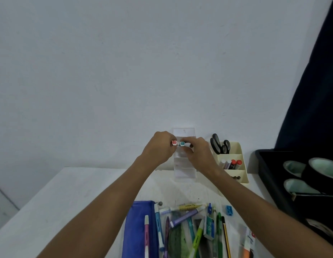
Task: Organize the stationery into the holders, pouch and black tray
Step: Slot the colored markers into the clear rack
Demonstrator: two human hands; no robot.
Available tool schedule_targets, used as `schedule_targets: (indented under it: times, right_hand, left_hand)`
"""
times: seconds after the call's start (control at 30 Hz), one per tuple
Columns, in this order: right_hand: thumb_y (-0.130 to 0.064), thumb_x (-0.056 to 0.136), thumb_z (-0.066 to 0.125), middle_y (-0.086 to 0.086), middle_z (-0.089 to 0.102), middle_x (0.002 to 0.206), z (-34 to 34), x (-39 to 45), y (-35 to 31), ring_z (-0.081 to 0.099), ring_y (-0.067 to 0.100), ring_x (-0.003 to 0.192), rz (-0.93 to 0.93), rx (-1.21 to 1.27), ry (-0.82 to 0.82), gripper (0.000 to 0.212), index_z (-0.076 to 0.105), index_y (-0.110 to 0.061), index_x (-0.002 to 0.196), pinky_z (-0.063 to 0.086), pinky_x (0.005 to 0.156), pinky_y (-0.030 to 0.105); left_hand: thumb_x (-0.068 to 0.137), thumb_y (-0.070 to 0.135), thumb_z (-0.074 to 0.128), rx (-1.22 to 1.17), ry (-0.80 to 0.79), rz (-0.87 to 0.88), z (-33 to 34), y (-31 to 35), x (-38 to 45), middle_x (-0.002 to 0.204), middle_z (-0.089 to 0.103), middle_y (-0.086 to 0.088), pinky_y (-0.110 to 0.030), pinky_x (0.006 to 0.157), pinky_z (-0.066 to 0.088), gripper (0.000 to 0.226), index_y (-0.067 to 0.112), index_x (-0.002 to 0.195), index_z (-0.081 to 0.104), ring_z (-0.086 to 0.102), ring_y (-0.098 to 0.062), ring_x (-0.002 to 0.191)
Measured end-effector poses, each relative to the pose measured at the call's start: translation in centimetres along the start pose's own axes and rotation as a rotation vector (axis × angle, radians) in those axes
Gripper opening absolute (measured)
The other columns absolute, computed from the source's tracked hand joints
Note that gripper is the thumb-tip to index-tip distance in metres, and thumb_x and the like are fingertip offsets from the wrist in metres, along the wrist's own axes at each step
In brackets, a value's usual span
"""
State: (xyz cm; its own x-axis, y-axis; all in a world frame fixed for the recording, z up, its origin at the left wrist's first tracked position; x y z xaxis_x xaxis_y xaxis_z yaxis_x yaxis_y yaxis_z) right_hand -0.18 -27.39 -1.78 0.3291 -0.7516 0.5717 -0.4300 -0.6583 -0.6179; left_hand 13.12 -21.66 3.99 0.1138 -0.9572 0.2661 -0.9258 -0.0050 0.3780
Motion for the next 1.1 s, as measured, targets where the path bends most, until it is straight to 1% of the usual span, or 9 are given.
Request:
schedule_targets:
  times: [0.07, 0.13, 0.23, 0.37, 0.57, 0.7, 0.9, 1.0, 1.1]
  right_hand:
    - [0.000, 0.084, 0.063, -0.014, 0.060, 0.068, 0.5, 0.4, 0.3, 0.047, 0.016, 0.062, -0.005, -0.012, -0.008, 0.018, 0.073, -0.014, 0.089, 0.042, 0.065, 0.027]
    - [-0.004, 0.085, 0.063, -0.011, 0.061, 0.067, 1.0, 0.7, 0.6, 0.050, 0.014, 0.061, -0.007, -0.030, -0.020, 0.018, 0.073, -0.018, 0.085, 0.043, 0.063, 0.027]
    - [-0.010, 0.087, 0.063, -0.014, 0.066, 0.077, 1.6, 0.9, 0.8, 0.054, 0.016, 0.077, -0.003, -0.025, -0.026, 0.019, 0.073, -0.026, 0.090, 0.042, 0.071, 0.026]
    - [-0.014, 0.089, 0.063, -0.010, 0.070, 0.101, 2.0, 0.8, 1.2, 0.041, 0.008, 0.090, 0.019, -0.096, 0.002, 0.023, 0.072, -0.029, 0.104, 0.030, 0.071, 0.010]
    - [-0.012, 0.089, 0.063, -0.001, 0.070, 0.091, 2.1, 0.4, 1.0, 0.040, 0.014, 0.084, -0.007, -0.185, 0.053, 0.025, 0.070, -0.025, 0.109, 0.029, 0.075, 0.029]
    - [-0.013, 0.089, 0.063, -0.002, 0.071, 0.092, 2.5, 0.4, 1.4, 0.050, 0.023, 0.087, -0.036, -0.240, 0.061, 0.026, 0.069, -0.026, 0.110, 0.024, 0.074, 0.030]
    - [-0.013, 0.089, 0.061, 0.000, 0.070, 0.092, 2.4, 0.2, 1.3, 0.049, 0.024, 0.090, -0.029, -0.262, 0.036, 0.030, 0.066, -0.026, 0.116, 0.022, 0.075, 0.030]
    - [-0.013, 0.090, 0.058, 0.002, 0.068, 0.101, 1.9, 0.1, 1.0, 0.047, 0.027, 0.098, -0.007, -0.278, -0.070, 0.038, 0.059, -0.027, 0.126, 0.023, 0.075, 0.030]
    - [-0.011, 0.089, 0.059, 0.008, 0.061, 0.123, 1.6, -0.8, 0.2, 0.045, 0.032, 0.109, 0.011, -0.232, -0.122, 0.054, 0.044, -0.018, 0.140, 0.034, 0.084, 0.036]
  left_hand:
    - [0.087, 0.013, 0.056, -0.014, -0.019, -0.011, 0.4, -0.2, 0.4, 0.058, 0.050, -0.003, -0.022, 0.046, 0.028, 0.019, 0.007, 0.072, 0.066, 0.037, -0.015, 0.049]
    - [0.085, 0.013, 0.058, -0.033, -0.019, -0.011, 0.7, -0.5, 0.7, 0.062, 0.052, -0.006, -0.022, 0.045, 0.028, 0.016, 0.007, 0.080, 0.072, 0.039, -0.016, 0.050]
    - [0.085, 0.014, 0.060, -0.072, 0.007, 0.000, 1.0, -0.8, 0.9, 0.070, 0.054, -0.008, -0.021, 0.047, 0.031, 0.016, 0.007, 0.086, 0.074, 0.046, -0.019, 0.058]
    - [0.086, 0.015, 0.062, -0.108, 0.029, 0.019, 1.5, -1.0, 1.3, 0.079, 0.060, -0.013, -0.018, 0.050, 0.034, 0.016, 0.007, 0.091, 0.075, 0.051, -0.020, 0.065]
    - [0.087, 0.017, 0.063, -0.024, 0.058, 0.049, 2.2, -1.4, 2.0, 0.089, 0.064, -0.016, -0.031, 0.063, 0.048, 0.017, 0.005, 0.093, 0.074, 0.061, -0.027, 0.075]
    - [0.088, 0.019, 0.058, 0.071, 0.076, 0.044, 3.0, -1.8, 2.7, 0.089, 0.057, -0.010, -0.033, 0.062, 0.047, 0.016, 0.010, 0.091, 0.072, 0.061, -0.027, 0.077]
    - [0.088, 0.012, 0.057, 0.103, 0.088, 0.050, 3.8, -1.7, 2.5, 0.095, 0.055, -0.009, -0.032, 0.063, 0.049, 0.016, 0.011, 0.098, 0.070, 0.060, -0.026, 0.079]
    - [0.086, 0.013, 0.060, 0.090, 0.039, 0.053, 3.7, -1.6, 1.9, 0.098, 0.054, -0.009, -0.033, 0.066, 0.050, 0.022, 0.014, 0.106, 0.066, 0.060, -0.027, 0.082]
    - [0.084, 0.021, 0.064, 0.012, 0.060, 0.077, 3.4, -1.5, 0.1, 0.113, 0.054, -0.010, -0.035, 0.079, 0.055, 0.045, 0.019, 0.128, 0.055, 0.061, -0.025, 0.092]
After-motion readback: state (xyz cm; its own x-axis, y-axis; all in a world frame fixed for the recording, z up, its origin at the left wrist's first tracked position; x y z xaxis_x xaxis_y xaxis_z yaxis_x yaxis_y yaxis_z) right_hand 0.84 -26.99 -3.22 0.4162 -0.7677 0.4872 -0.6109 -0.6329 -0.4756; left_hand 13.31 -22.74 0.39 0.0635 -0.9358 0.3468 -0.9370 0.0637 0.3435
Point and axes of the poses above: each hand's wrist, its own x-axis towards the middle knuckle, its own z-axis out of the palm, y = z × x, the point moved 1 cm from there along x, towards the middle knuckle
